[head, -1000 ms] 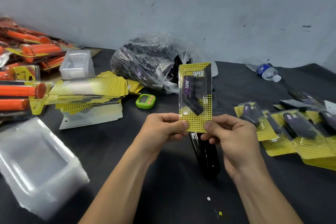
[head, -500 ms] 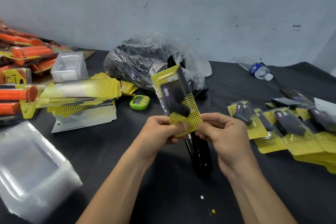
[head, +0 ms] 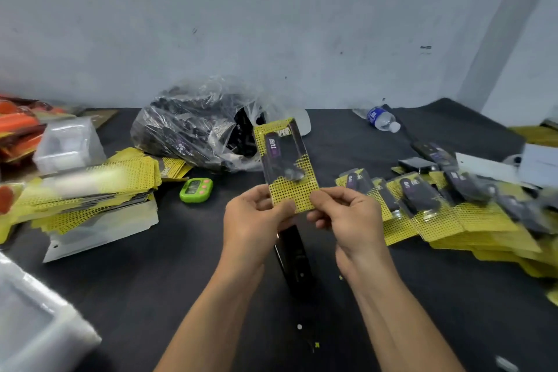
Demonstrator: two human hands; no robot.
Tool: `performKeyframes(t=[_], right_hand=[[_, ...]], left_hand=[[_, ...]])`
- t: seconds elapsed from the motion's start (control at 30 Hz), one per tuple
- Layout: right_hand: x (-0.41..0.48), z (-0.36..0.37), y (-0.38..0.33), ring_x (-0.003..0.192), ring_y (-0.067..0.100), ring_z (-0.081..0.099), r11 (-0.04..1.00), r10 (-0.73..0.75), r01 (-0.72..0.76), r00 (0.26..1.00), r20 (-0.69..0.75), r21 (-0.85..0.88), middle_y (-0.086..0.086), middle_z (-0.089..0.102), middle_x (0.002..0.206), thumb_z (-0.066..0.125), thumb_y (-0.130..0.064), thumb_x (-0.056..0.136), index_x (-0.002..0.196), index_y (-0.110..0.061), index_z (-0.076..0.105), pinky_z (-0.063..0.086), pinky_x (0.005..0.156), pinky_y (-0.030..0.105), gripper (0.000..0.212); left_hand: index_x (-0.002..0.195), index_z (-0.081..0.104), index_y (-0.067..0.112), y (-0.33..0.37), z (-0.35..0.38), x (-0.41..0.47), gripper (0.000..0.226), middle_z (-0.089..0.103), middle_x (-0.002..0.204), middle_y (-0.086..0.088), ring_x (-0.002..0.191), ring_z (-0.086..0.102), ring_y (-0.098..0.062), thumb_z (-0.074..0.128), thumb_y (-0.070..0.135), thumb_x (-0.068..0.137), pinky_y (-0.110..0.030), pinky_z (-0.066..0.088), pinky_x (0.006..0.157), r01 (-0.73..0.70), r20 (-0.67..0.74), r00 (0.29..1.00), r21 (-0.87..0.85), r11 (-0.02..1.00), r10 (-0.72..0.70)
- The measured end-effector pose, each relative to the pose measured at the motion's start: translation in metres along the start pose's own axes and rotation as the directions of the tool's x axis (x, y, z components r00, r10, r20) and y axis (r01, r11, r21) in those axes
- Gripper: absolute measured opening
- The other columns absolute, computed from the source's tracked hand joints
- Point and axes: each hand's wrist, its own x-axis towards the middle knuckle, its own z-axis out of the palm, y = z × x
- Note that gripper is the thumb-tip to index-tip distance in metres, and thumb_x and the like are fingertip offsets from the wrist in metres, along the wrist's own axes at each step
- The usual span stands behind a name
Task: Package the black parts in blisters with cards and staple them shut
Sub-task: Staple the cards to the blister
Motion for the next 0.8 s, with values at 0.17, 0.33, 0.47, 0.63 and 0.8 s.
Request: performKeyframes(t=[0.17,0.33,0.47,0.63,0.8], right_hand=[[-0.005,-0.047,-0.011,0.047,0.012,0.059,0.993,0.017,-0.039,0.982,-0.19,-0.11,0.006,0.072,0.062,0.077,-0.008,0.09,0.073,-0.017,0.08,0.044,0.043,0.017,0.019],[0.0,-0.103,-0.03,0.054,0.013,0.068,0.962,-0.04,-0.08,0.905,-0.422,-0.262,0.0,0.074,0.064,0.076,-0.017,0.089,0.074,-0.018,0.079,0.05,0.047,0.022,0.016],[-0.005,-0.127,-0.035,0.07,0.017,0.073,0.869,-0.075,-0.17,0.883,-0.462,-0.464,-0.004,0.076,0.074,0.073,-0.035,0.091,0.103,-0.029,0.069,0.061,0.074,0.043,0.014],[-0.036,-0.123,-0.016,0.056,0.004,0.064,0.778,-0.203,-0.107,0.889,-0.409,-0.619,-0.015,0.071,0.064,0.068,-0.026,0.093,0.103,-0.037,0.07,0.046,0.055,0.023,0.015],[-0.042,-0.067,-0.004,0.076,0.002,0.07,0.815,-0.098,-0.013,0.982,-0.159,-0.58,-0.016,0.075,0.075,0.068,-0.02,0.092,0.09,-0.034,0.079,0.056,0.067,0.024,0.017]], left_hand=[[0.095,0.074,0.011,0.01,0.054,0.002,0.023,0.08,0.088,-0.006,0.081,0.077,-0.018,0.066,-0.01,0.09,-0.025,0.06,0.064,0.095,0.103,0.99,0.059,0.994,-0.101],[0.129,0.063,0.025,0.004,0.131,-0.009,0.043,0.076,0.105,-0.003,0.086,0.077,-0.02,0.069,0.016,0.087,-0.041,0.064,0.079,0.14,0.128,0.975,0.274,0.952,-0.18],[0.145,0.049,0.034,0.002,0.145,-0.026,0.063,0.067,0.131,0.006,0.119,0.062,-0.022,0.066,0.048,0.086,-0.038,0.048,0.1,0.059,0.015,0.995,0.683,0.728,-0.095],[0.124,0.067,0.039,-0.002,0.121,-0.045,0.034,0.07,0.104,0.017,0.099,0.067,-0.012,0.064,0.027,0.092,-0.032,0.051,0.093,-0.034,0.018,0.999,0.707,0.706,0.03],[0.1,0.081,0.034,0.015,0.085,-0.034,0.024,0.078,0.098,0.011,0.094,0.071,-0.013,0.063,0.019,0.095,-0.029,0.056,0.085,-0.091,0.016,0.994,0.709,0.699,0.112]])
